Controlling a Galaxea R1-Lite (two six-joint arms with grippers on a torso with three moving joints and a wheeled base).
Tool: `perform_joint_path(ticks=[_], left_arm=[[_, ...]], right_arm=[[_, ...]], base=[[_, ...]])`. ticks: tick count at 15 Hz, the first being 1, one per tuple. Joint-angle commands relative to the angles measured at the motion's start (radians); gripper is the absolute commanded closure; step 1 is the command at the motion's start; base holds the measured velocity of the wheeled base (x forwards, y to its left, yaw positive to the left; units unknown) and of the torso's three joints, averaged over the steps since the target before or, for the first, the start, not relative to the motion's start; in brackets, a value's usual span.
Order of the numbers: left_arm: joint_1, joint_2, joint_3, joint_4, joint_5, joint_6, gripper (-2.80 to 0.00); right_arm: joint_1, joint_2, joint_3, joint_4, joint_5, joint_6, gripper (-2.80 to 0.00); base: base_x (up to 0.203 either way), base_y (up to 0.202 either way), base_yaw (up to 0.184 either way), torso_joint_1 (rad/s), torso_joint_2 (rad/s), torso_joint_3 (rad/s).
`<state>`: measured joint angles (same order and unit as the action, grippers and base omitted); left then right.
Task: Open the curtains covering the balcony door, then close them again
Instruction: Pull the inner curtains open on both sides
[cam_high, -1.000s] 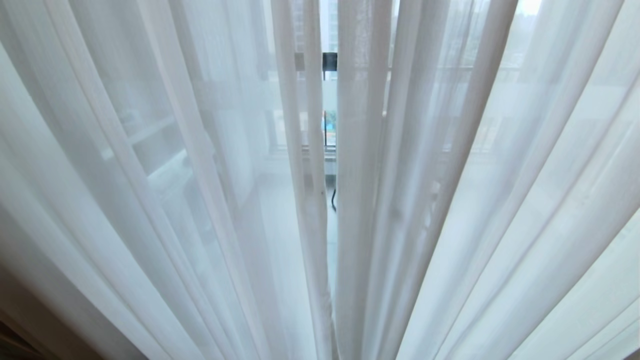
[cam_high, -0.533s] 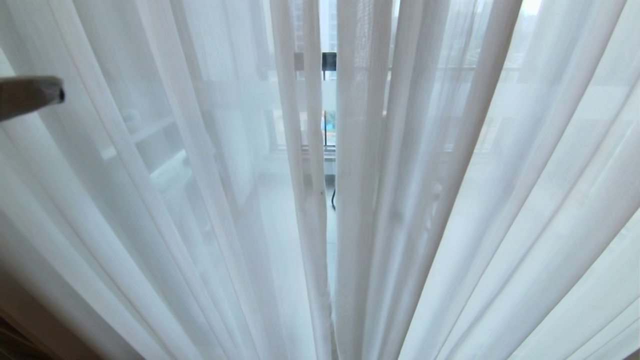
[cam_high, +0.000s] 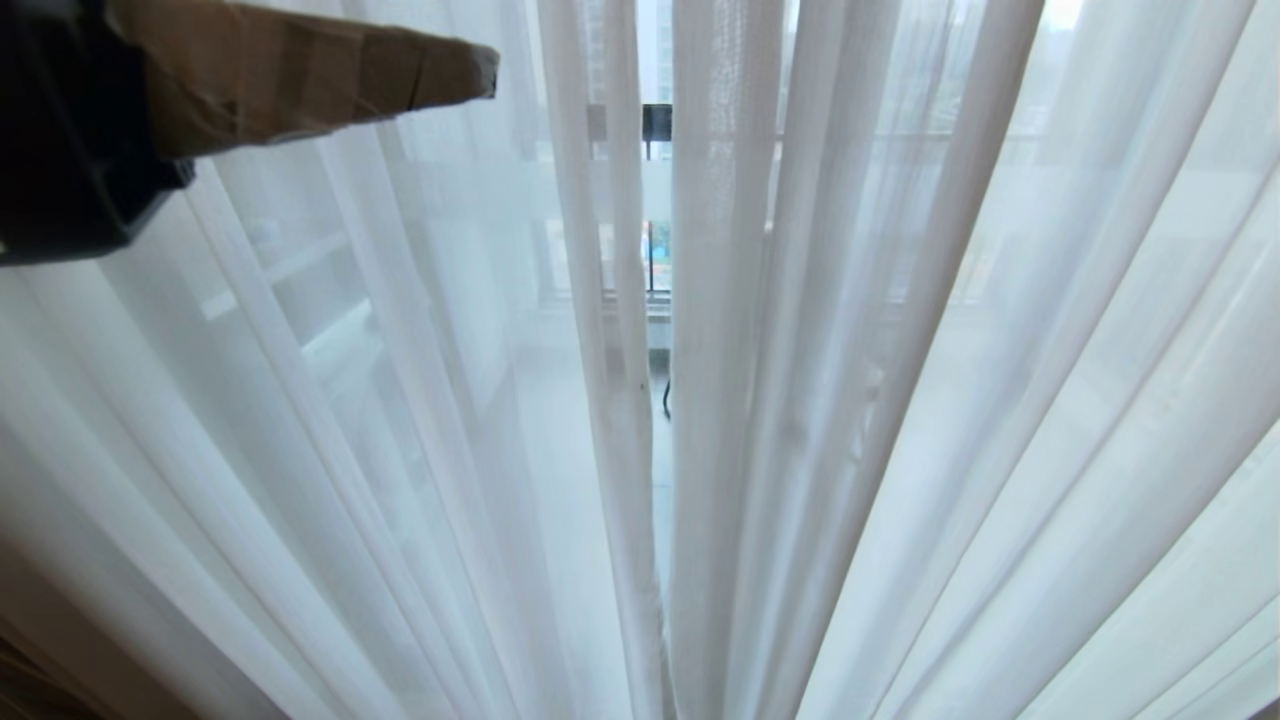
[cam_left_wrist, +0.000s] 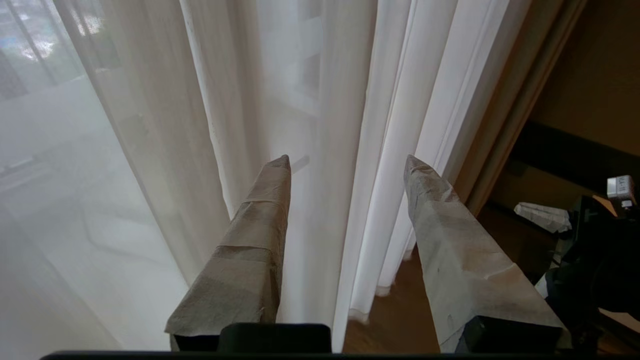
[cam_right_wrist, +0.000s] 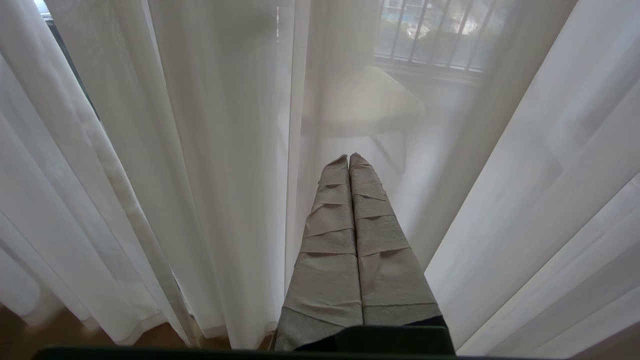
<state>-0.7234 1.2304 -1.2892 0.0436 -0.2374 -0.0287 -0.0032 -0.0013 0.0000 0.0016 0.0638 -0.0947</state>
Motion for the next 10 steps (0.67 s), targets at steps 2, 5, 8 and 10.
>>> perform_joint_path(ticks=[2,5,8,10], left_arm=[[-0.002,0.047,-0.027,-0.002,0.058,0.000,-2.80],[0.001,0.113,-0.062,-0.076,0.173,0.001,-2.80],[0.017,0.209,-0.128,-0.164,0.259,0.022,-2.80],[0.030,0.274,-0.200,-0.172,0.268,0.026,-2.80]], right_arm=[[0.000,0.001,0.000,0.000,0.001,0.000,0.00],[0.000,0.001,0.000,0.000,0.001,0.000,0.00],[0.000,0.001,0.000,0.000,0.001,0.000,0.00],[0.000,0.001,0.000,0.000,0.001,0.000,0.00]], base=[[0.000,0.000,0.000,0.000,0.00,0.000],[0.000,0.000,0.000,0.000,0.00,0.000],[0.000,0.000,0.000,0.000,0.00,0.000],[0.000,0.000,0.000,0.000,0.00,0.000]])
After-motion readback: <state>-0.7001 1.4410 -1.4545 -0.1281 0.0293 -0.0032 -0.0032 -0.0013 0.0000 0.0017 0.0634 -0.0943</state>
